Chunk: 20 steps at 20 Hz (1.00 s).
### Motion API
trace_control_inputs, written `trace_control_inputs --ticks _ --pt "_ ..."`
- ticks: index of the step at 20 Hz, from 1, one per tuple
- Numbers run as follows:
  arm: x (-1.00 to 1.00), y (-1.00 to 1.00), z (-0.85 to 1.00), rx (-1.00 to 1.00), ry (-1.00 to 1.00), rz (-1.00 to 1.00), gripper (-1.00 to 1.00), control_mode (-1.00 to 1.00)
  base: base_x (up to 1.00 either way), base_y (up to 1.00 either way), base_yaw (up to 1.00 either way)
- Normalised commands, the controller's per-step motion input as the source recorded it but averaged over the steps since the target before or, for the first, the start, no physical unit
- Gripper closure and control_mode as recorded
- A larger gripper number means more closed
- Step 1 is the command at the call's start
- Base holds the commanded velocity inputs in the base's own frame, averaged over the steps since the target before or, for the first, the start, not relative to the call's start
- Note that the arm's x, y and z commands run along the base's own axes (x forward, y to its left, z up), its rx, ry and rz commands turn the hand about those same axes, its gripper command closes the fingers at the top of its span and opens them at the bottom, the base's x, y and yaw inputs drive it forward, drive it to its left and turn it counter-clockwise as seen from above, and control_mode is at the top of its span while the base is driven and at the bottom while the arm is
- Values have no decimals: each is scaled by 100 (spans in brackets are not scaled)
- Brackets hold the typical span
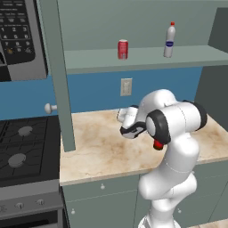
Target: Sort all alcoholic drinks to one cabinet, and non-alcoholic drinks to the other.
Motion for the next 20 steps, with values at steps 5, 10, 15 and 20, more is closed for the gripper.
trace_control_inputs --ticks 5,10,15,20 --pt "0 -13 -1 -3 0 0 -100 -100 0 0 0" --pt "0 -1 0 -3 0 0 100 -100 0 0 0" --pt "-13 0 1 -1 0 0 100 -100 0 0 0" --pt "-39 0 33 0 -1 2 100 -100 0 0 0"
